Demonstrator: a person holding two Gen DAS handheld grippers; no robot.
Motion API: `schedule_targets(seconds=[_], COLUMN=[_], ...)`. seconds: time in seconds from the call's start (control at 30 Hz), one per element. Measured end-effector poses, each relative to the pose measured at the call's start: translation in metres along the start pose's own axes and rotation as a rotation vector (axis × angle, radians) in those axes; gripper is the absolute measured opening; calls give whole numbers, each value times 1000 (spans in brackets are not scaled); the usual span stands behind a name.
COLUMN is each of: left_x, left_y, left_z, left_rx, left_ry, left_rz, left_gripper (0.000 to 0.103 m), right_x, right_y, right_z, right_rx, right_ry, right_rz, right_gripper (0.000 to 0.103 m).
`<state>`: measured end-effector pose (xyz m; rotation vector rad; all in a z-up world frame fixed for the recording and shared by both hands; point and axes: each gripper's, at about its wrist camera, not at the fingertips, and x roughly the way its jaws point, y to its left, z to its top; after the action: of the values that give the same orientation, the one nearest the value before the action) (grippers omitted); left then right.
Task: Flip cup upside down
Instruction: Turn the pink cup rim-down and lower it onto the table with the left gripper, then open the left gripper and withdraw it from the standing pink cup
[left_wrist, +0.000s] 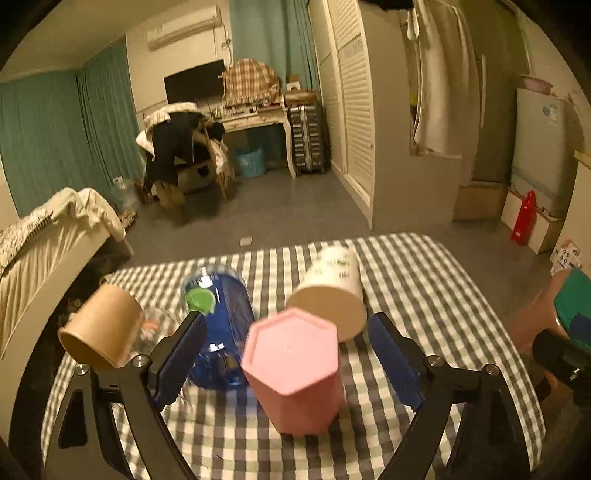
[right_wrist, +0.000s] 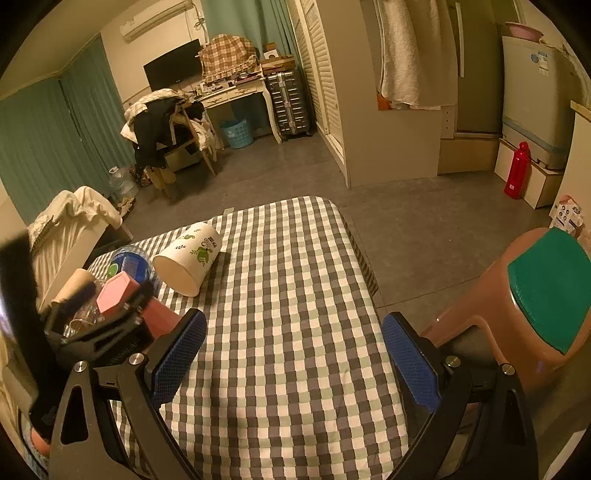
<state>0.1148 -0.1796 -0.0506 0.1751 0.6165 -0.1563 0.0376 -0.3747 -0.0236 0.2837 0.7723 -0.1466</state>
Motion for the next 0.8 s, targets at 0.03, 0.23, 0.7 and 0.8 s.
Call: schedule_targets(seconds=[0.03,0.23,0.7,0.8], left_x=[-3,-38,-100,-93], left_y=[2,30,85,94], left_z=[3,12,-12,-26], left_rx=[-6,-59,-88,-126], left_ry=[-5,-76,-185,-169], left_rz=[-4,-27,-42,-54], left_gripper=[92,92,92,92], right_x=[-2,-25,-61,-57], right_y=[0,10,71,80], right_z=[0,1,-15,-23], right_rx=[-5,-44,-196,-225], right_ry=[-8,-113,-267,-270], right_rz=[-1,-3,131,130], right_gripper=[97,97,97,97])
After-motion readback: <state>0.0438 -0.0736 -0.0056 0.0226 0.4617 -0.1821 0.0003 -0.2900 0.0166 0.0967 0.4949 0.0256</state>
